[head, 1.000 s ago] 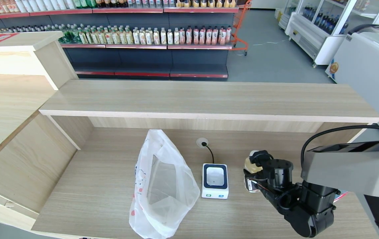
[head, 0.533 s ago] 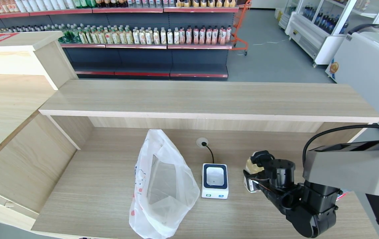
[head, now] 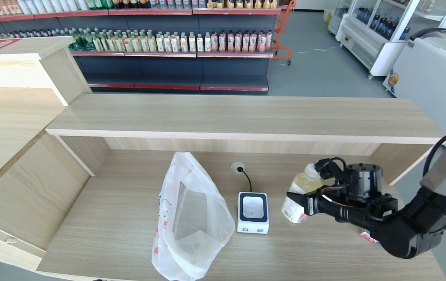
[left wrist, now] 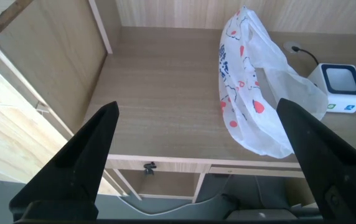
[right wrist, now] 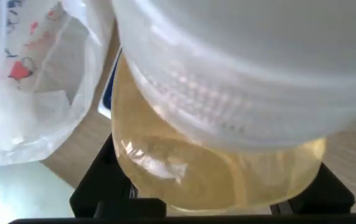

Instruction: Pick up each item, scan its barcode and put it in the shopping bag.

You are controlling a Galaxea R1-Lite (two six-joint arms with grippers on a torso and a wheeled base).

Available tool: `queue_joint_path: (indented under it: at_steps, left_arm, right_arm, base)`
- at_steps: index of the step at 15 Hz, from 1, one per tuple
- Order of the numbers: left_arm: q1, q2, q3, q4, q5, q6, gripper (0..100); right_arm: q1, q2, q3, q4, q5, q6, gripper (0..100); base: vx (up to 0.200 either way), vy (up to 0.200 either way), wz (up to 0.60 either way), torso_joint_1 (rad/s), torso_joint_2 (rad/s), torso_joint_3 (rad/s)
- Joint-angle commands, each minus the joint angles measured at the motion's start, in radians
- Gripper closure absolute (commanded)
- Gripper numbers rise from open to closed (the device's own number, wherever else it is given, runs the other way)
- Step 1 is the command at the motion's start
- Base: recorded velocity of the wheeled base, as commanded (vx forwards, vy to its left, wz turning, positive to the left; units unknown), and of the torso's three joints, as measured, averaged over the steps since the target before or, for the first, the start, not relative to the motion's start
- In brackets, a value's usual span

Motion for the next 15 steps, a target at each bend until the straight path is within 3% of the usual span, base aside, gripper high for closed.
queue_joint_path:
  at_steps: [1,5,9,15]
  left_arm:
    - [0.000,0.000,0.000,0.000,0.000,0.000,0]
    - [0.000,0.000,0.000,0.000,0.000,0.000,0]
    - [0.000,0.000,0.000,0.000,0.000,0.000,0]
    - [0.000,0.000,0.000,0.000,0.000,0.000,0]
  right_arm:
    - [-0.099,-0.372,-0.011,0.296,0.405,0.110,100]
    - [-0.031,-0.535,0.040,0.431,0.603,0.201,100]
    - [0.072,-0.601,0.104,0.462,0.644,0.224,100]
    - [0.085,-0.627,0.123,0.463,0.689,0.221,100]
  base:
    - [0.000,0.000,0.00,0.000,0.00,0.000]
    - [0.000,0.000,0.00,0.000,0.00,0.000]
    - [0.000,0.000,0.00,0.000,0.00,0.000]
    - [0.000,0.000,0.00,0.000,0.00,0.000]
